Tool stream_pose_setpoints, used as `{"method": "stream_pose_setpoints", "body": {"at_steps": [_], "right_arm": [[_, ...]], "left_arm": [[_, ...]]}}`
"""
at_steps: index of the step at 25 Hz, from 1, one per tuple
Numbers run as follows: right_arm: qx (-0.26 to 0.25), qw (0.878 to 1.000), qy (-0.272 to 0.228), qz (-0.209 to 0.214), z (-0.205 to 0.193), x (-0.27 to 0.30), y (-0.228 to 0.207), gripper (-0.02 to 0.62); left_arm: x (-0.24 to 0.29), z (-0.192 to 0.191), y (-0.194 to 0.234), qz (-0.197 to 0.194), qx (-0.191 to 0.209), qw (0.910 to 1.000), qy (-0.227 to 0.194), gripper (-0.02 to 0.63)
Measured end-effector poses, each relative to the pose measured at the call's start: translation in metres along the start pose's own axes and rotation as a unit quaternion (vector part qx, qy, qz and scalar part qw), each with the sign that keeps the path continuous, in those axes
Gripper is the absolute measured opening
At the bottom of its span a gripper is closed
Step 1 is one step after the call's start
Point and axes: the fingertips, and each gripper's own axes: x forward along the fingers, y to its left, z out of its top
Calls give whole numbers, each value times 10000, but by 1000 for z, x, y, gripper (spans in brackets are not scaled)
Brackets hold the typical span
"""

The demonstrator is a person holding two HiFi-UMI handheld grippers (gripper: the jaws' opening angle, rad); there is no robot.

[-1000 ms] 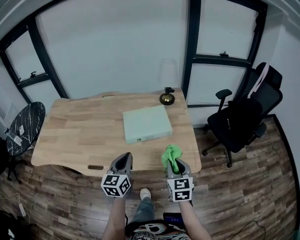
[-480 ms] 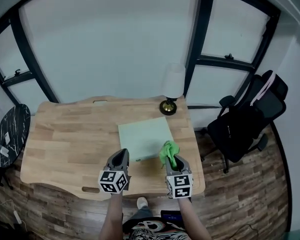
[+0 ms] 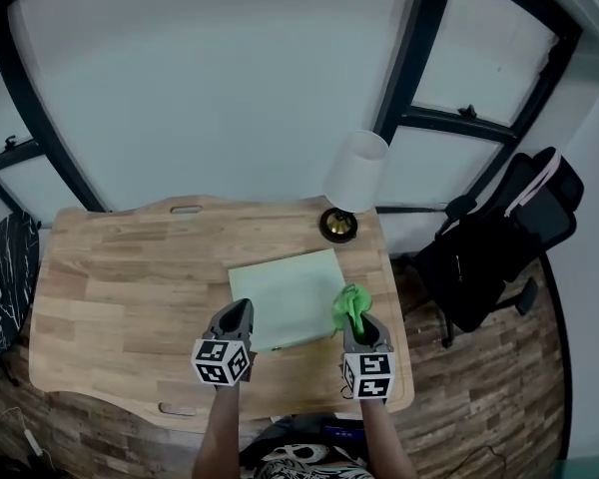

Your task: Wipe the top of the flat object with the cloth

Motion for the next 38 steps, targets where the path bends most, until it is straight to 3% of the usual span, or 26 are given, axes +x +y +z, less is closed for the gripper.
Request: {"method": "stream_pose_setpoints", "body": {"at_steps": [8,16,25,29,35,38], "right_arm": [[65,9997,130,214,-4,45,1,77],[72,9991,197,380,-5,73,0,77],[200,9983,408,351,-22,92,-12,77],[161,9980,479,376,-23,105,-14,77],[163,9969,645,431,-28,130,-15,77],[80,9961,759,445,-31,141,-18,77]], "left_arm": [[27,-6,39,377,-160,9992,4,6],[48,-1,55,433,-287,9986,-122,6],[58,-23,52,257,-263,9990,249,6],[59,-36,62,132,-550,9971,513,6],[51,-54,106,914,-621,9907,799,8],[50,-68,115,973,-876,9864,996,9]]}}
